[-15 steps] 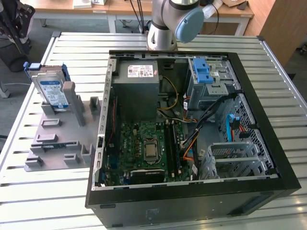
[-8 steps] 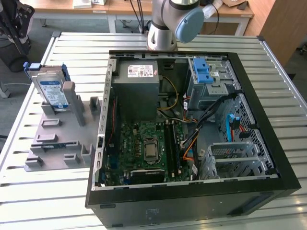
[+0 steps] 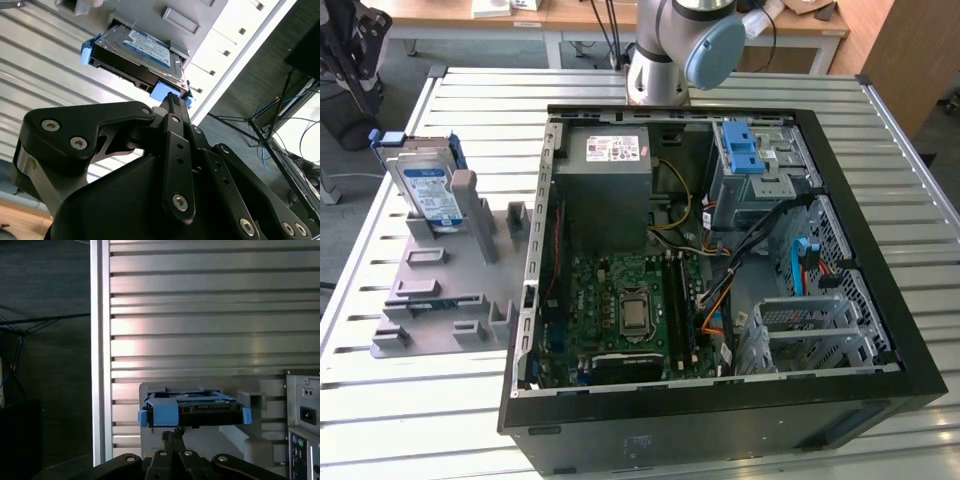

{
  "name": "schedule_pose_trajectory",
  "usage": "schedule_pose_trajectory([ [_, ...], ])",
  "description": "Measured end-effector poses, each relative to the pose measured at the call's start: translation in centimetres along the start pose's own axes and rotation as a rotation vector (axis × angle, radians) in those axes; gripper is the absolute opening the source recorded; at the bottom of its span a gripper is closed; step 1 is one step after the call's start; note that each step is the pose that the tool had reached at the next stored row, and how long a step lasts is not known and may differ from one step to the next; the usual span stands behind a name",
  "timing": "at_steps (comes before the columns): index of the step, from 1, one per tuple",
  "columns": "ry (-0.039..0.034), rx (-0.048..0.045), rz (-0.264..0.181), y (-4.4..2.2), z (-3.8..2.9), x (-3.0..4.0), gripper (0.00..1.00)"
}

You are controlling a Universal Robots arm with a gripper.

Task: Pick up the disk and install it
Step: 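Pick up the disk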

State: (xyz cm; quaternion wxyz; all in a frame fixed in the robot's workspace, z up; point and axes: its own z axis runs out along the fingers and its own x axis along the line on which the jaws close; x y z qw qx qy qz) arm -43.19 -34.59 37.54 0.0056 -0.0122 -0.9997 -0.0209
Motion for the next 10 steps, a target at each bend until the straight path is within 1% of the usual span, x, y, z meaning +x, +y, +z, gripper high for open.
schedule_pose_trajectory([
  [4,0.0027,0.0008,-0.063,0.00,0.00,0.00,0.11],
  [10,0.0057,0.0016,-0.135,0.00,0.00,-0.01,0.11],
])
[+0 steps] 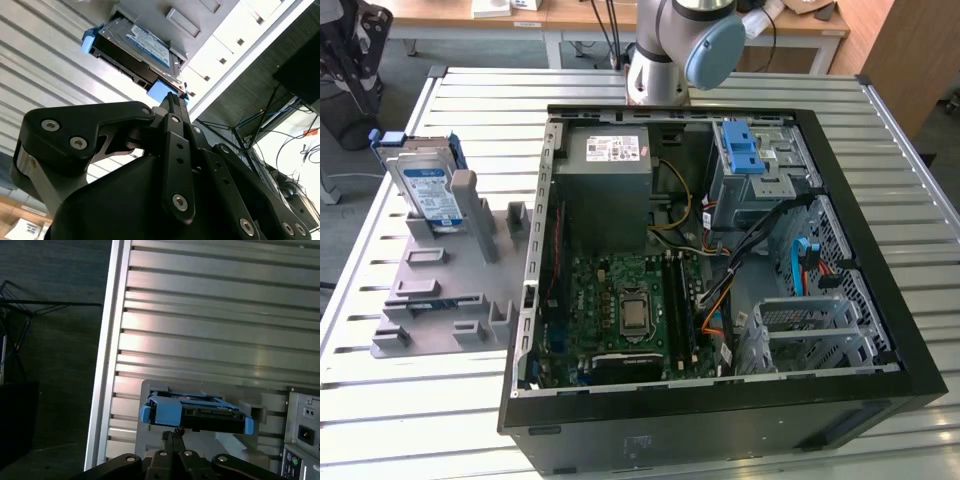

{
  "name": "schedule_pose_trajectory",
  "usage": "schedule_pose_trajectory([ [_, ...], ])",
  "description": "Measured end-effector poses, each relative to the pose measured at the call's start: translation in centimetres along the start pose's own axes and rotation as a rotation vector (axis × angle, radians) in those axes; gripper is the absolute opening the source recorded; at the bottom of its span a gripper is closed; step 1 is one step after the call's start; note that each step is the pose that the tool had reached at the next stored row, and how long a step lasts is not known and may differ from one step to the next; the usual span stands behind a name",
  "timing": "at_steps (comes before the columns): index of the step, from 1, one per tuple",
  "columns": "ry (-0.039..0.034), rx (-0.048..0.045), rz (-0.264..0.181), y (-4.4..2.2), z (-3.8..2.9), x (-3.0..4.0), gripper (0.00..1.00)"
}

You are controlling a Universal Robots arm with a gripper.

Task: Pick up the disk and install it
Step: 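Pick up the disk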

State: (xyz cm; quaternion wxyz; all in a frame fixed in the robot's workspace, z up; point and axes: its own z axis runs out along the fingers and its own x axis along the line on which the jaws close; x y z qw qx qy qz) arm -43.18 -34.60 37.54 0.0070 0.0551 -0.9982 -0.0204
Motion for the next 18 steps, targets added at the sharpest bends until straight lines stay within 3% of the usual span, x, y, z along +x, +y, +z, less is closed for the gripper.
schedule_pose_trajectory([
  [18,0.0083,0.0023,-0.198,0.00,0.00,0.00,0.11],
])
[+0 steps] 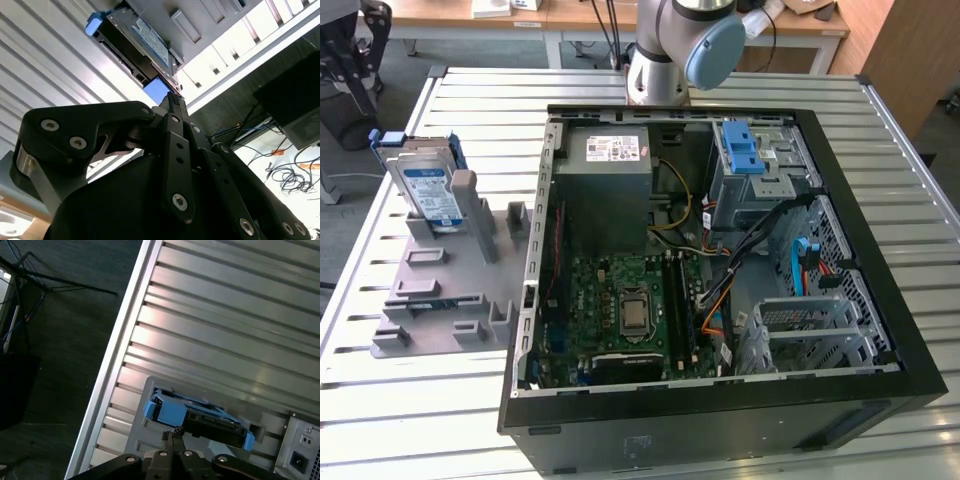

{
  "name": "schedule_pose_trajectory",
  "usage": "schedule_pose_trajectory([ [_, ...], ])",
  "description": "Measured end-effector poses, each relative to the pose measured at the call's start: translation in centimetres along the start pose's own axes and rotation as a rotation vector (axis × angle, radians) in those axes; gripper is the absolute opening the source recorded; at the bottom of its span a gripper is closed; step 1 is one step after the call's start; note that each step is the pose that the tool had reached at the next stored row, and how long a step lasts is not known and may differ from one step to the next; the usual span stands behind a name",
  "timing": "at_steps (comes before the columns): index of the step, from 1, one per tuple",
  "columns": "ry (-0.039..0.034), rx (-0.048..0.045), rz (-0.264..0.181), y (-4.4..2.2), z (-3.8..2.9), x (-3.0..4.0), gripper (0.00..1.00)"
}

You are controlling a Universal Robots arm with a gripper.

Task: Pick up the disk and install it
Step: 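Pick up the disk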

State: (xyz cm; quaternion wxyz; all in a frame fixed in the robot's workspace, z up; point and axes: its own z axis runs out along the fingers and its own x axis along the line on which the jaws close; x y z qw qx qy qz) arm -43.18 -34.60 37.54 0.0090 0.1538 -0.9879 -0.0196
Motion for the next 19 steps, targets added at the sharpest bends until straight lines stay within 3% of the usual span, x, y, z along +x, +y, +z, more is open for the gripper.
schedule_pose_trajectory([
  [19,0.0081,0.0024,-0.198,0.00,0.00,0.00,0.11],
])
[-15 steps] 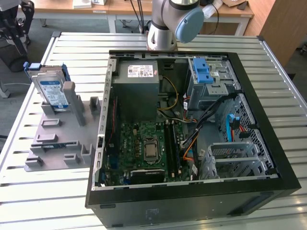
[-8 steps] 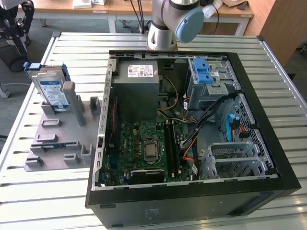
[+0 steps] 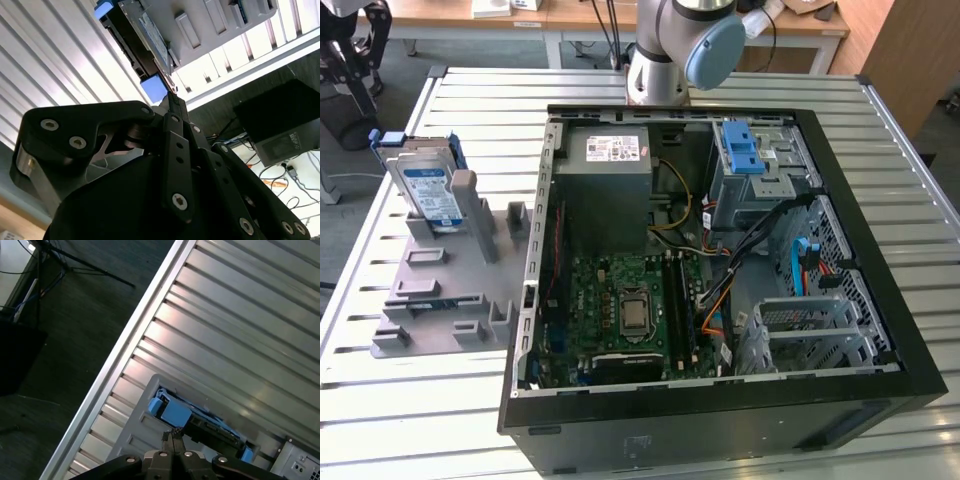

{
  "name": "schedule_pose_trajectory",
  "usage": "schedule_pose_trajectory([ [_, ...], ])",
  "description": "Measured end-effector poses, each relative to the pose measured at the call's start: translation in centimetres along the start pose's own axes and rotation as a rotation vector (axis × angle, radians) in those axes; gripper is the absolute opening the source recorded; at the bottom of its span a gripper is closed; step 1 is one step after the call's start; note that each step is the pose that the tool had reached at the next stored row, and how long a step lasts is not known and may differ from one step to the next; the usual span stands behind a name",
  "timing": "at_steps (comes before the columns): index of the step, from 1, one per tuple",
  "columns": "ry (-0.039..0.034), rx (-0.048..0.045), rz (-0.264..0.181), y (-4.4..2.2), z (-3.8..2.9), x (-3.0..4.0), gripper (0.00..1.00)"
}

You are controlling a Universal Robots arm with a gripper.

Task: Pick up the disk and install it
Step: 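Pick up the disk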

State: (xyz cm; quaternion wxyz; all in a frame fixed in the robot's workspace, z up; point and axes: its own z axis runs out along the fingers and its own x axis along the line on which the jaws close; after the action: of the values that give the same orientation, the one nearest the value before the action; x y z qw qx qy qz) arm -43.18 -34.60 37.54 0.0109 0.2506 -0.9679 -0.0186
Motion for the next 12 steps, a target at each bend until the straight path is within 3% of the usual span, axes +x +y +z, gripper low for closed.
schedule_pose_trajectory([
  [6,0.0032,0.0009,-0.075,0.00,0.00,0.00,0.11],
  [12,0.0051,0.0014,-0.123,0.00,0.00,0.00,0.11],
])
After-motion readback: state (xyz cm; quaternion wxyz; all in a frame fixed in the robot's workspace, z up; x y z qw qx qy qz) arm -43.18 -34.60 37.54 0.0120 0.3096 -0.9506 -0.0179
